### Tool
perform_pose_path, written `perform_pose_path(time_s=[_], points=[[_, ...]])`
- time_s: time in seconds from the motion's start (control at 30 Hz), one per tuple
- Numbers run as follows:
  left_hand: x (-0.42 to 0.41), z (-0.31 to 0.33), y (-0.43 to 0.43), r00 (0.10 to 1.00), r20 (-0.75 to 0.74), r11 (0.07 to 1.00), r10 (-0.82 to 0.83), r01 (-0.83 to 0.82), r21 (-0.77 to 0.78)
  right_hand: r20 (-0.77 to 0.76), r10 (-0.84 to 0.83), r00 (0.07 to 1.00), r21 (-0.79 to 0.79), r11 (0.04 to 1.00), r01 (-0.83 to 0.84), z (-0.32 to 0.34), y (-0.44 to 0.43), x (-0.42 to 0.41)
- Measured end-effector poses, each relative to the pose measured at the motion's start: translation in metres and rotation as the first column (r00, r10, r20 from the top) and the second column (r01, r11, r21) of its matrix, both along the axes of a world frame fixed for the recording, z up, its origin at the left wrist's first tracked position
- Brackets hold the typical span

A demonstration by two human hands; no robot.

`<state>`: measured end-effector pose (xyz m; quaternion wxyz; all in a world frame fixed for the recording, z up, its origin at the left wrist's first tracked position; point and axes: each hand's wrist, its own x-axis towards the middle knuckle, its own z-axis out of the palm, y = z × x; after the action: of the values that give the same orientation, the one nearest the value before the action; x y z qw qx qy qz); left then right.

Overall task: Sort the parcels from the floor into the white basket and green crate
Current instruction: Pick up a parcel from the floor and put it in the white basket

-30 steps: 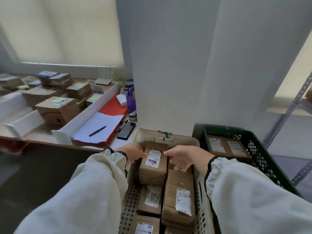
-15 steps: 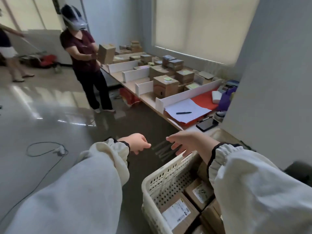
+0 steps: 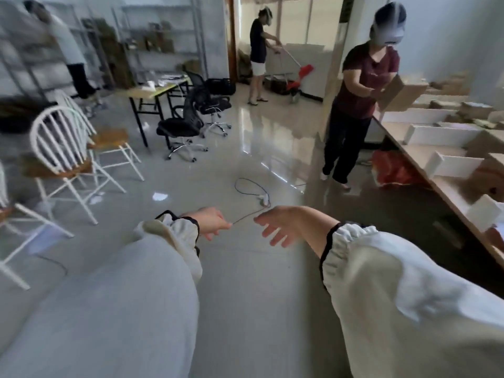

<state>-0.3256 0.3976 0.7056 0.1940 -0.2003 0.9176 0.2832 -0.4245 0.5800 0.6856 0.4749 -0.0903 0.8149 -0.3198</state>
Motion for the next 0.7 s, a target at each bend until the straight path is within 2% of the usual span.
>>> perform_pose_path(time_s=[0.2, 0.33, 0.53, 0.7], points=[[0.079, -0.003, -0.146, 0.977, 0.008, 0.977, 0.211, -0.211, 0.031, -0.014, 0.164, 0.986, -0.072, 0.984, -0.165, -0.014, -0.178, 0.038], [0.142, -0.017, -0.235, 0.924, 0.018, 0.921, 0.383, -0.383, 0.067, -0.062, 0.302, 0.951, -0.07, 0.95, -0.306, -0.032, -0.297, 0.094], [0.248, -0.047, -0.334, 0.741, 0.071, 0.722, 0.667, -0.667, 0.184, -0.046, 0.492, 0.87, -0.018, 0.87, -0.493, -0.051, -0.441, 0.186], [0.326, -0.078, -0.39, 0.561, 0.15, 0.542, 0.814, -0.827, 0.152, -0.011, 0.612, 0.791, 0.008, 0.791, -0.612, -0.078, -0.533, 0.254]])
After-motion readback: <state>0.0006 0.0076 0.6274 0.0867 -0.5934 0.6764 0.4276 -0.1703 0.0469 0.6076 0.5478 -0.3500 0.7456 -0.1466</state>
